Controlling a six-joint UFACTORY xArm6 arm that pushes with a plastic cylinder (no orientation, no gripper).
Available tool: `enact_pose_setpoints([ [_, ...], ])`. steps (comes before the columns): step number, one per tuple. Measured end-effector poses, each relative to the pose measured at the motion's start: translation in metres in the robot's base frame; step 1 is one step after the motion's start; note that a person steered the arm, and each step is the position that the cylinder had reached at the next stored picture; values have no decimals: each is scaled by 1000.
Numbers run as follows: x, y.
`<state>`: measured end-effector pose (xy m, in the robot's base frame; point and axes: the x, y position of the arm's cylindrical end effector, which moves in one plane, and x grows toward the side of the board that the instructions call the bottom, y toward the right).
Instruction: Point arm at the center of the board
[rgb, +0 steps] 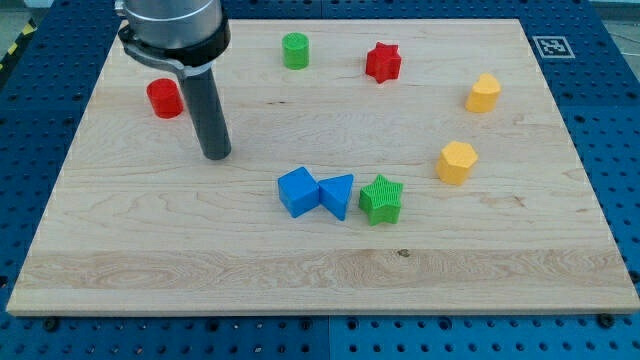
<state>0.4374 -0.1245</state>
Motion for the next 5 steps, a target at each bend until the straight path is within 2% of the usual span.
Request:
enact_pose_setpoints([
  [3,-11,1],
  [5,-38,8],
])
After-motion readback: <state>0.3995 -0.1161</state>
